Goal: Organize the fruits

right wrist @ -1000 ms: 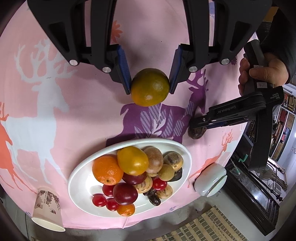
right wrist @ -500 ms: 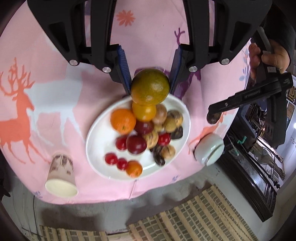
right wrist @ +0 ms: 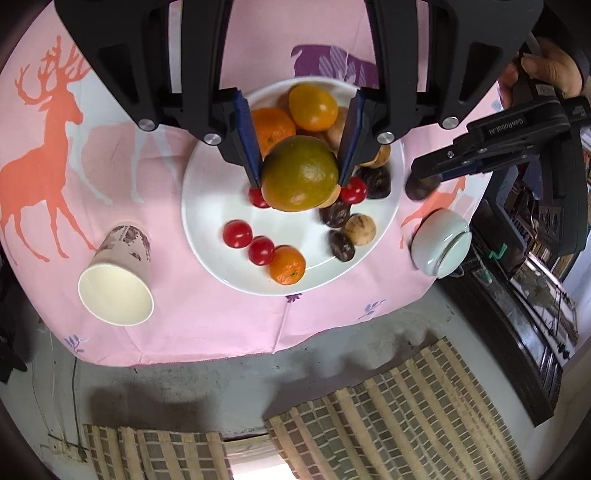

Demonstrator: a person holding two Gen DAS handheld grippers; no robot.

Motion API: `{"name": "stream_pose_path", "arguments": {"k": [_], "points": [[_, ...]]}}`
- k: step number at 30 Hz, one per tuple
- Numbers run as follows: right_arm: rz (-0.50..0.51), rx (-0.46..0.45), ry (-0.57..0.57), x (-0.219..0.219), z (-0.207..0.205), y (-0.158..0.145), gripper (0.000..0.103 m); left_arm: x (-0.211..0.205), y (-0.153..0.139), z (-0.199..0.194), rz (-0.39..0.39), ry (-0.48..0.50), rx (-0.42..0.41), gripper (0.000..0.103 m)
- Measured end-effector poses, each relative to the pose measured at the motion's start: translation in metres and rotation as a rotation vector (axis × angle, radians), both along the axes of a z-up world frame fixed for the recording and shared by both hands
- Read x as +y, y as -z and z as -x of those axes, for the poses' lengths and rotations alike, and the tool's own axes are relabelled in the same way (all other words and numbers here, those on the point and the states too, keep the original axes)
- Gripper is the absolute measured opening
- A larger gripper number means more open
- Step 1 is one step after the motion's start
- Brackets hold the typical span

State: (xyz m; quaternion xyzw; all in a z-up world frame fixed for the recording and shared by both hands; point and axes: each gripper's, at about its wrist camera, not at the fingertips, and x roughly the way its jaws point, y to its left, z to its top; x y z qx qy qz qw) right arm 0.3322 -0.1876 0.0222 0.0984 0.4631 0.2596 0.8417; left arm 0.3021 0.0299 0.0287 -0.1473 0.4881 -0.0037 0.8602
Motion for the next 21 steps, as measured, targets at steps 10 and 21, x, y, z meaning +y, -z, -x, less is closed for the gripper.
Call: {"name": "stream_pose_path", "arguments": {"k": [10,21], "points": [[-0.027,0.012,0.006,-0.003,0.005,0.000,0.066,-0.001,-0.002,0.012,-0.028,-0.037,0.013,0.080],[-0.011,0.047,-0.010,-0.017,0.065,-0.013,0.069,-0.005,-0.021,0.064,-0.077,-0.053,0.022,0.086]]}}
